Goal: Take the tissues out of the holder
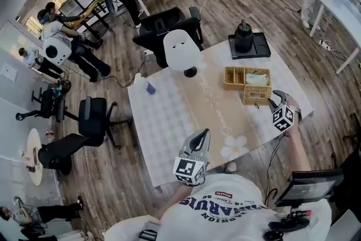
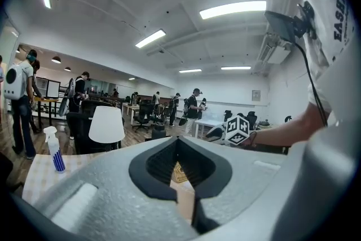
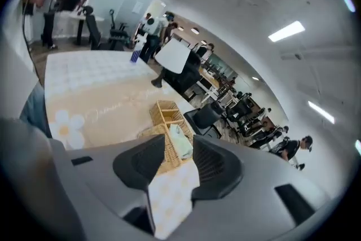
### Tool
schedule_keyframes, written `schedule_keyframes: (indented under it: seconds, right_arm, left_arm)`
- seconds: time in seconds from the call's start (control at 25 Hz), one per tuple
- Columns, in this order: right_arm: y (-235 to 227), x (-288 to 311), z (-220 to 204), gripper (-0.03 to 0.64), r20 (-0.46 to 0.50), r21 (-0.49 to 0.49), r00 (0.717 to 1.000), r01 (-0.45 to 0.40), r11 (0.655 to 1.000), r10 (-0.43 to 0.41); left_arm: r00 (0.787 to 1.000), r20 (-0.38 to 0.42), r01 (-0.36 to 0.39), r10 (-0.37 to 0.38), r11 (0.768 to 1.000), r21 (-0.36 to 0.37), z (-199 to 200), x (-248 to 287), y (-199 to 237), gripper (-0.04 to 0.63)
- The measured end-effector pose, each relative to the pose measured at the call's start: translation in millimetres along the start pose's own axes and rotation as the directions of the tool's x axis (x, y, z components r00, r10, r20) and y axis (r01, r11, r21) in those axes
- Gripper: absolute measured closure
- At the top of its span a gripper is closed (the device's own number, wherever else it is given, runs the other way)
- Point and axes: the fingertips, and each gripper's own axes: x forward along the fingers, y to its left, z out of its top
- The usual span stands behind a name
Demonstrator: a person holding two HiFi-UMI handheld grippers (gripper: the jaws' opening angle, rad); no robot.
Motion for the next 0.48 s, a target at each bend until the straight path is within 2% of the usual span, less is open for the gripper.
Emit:
schedule_keyframes:
  seconds: [0.08, 0.28, 0.48]
  right_arm:
    - [-3.2, 22.9, -8.3, 0.46, -0.045, -0.094, 0.999, -0.011, 0.996, 0.007]
    - [-3.1, 65.2, -17.7, 0.43, -0.113, -0.232, 0.993, -0.053, 0.971, 0.027]
    - [-5.7, 103.0, -28.6, 0.419, -0.177, -0.302, 0.984, -0.076, 0.95, 0.022]
  left_arm:
    - [1.0, -0.005, -0.009, 0.009, 1.0, -0.005, -2.3, 0.9, 2.1, 0.592]
    - [0.999, -0.014, -0.035, 0.035, 0.999, -0.018, -6.7, 1.6, 8.1, 0.592]
    - [0.998, -0.022, -0.063, 0.062, 0.998, -0.026, -10.0, 4.1, 15.7, 0.592]
